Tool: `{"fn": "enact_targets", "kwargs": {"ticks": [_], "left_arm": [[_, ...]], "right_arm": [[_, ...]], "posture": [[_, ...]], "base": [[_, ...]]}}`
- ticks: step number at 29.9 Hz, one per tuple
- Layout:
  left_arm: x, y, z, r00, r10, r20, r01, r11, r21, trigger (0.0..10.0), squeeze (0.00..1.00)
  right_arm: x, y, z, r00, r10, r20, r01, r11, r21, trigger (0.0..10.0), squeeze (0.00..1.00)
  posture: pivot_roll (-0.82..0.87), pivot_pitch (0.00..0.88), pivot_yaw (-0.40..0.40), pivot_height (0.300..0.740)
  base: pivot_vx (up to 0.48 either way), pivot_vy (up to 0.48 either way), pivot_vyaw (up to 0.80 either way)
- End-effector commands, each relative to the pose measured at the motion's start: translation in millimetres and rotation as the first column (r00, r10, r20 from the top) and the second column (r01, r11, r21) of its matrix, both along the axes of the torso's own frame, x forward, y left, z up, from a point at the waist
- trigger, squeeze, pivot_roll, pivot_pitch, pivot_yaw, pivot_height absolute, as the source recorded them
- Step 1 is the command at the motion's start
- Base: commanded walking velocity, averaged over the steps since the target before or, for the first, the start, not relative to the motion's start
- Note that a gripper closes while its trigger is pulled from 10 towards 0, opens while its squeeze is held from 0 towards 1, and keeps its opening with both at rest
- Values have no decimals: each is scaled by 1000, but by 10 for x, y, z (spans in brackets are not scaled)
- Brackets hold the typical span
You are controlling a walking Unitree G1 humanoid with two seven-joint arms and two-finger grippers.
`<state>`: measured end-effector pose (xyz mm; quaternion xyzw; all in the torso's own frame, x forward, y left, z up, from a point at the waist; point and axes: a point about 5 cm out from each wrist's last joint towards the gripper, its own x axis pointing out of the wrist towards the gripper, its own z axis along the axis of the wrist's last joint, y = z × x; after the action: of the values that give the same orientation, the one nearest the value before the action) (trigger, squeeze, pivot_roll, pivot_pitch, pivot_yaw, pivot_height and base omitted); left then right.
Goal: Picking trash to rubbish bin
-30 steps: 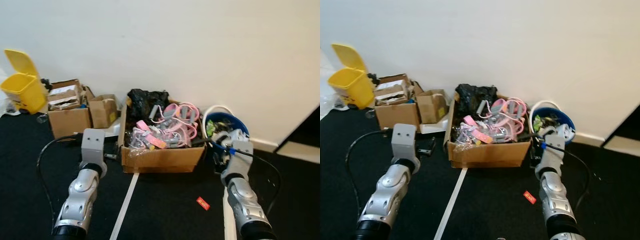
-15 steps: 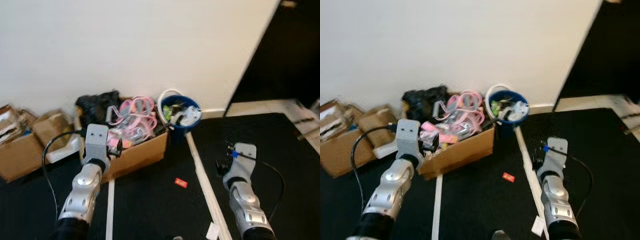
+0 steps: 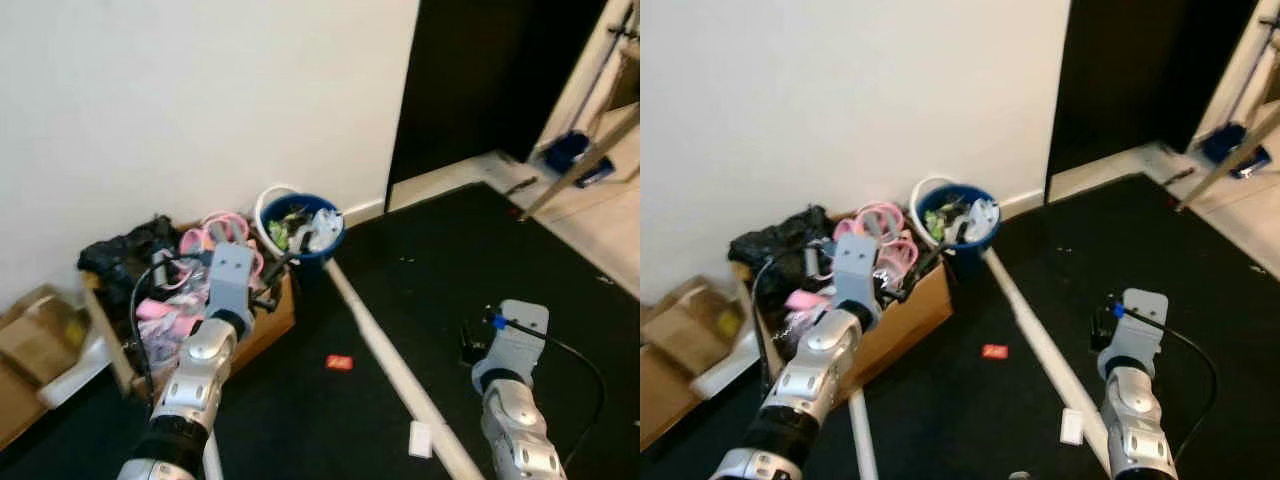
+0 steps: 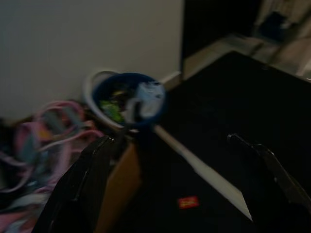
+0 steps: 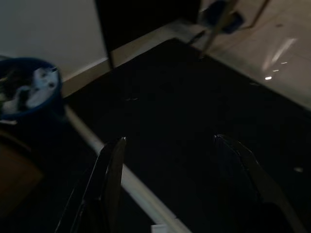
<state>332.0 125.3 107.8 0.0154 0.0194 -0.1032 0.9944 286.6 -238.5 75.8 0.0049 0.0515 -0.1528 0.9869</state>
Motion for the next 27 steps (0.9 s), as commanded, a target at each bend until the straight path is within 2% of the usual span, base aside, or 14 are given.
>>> {"fn": "enact_targets", "kwargs": {"ticks": [1, 6, 9, 14, 20, 27], "left_arm": [[-51, 71, -135, 998, 34, -47, -34, 999, 5, 10000, 0], [-128, 182, -176, 996, 81, -39, -81, 997, 2, 10000, 0], [-145, 179, -175, 996, 79, -31, -79, 997, 4, 10000, 0], [-152, 163, -147, 996, 85, -16, -85, 996, -6, 10000, 0], [-183, 239, -144, 992, 127, 1, -127, 992, -9, 10000, 0], [-170, 244, -140, 992, 129, -3, -129, 992, 0, 10000, 0]], "right_arm": [[-57, 35, -126, 998, 14, -64, -14, 1000, 12, 10000, 0], [65, 92, -87, 994, 76, -78, -77, 997, -5, 10000, 0], [94, 98, -70, 993, 84, -78, -85, 996, -4, 10000, 0], [104, 121, -68, 992, 94, -82, -94, 996, 1, 10000, 0], [139, 175, -81, 989, 119, -89, -119, 993, 4, 10000, 0], [143, 198, -92, 987, 130, -90, -130, 991, 5, 10000, 0]], "posture": [[-92, 159, 59, 740], [-66, 160, 16, 740], [-56, 157, 3, 740], [-39, 160, -7, 740], [-33, 158, -17, 740], [-24, 138, -12, 740]], "base": [[0, 0, -800], [0, 0, -800], [0, 0, -800], [0, 0, -800], [0, 0, -800], [0, 0, -800]]}}
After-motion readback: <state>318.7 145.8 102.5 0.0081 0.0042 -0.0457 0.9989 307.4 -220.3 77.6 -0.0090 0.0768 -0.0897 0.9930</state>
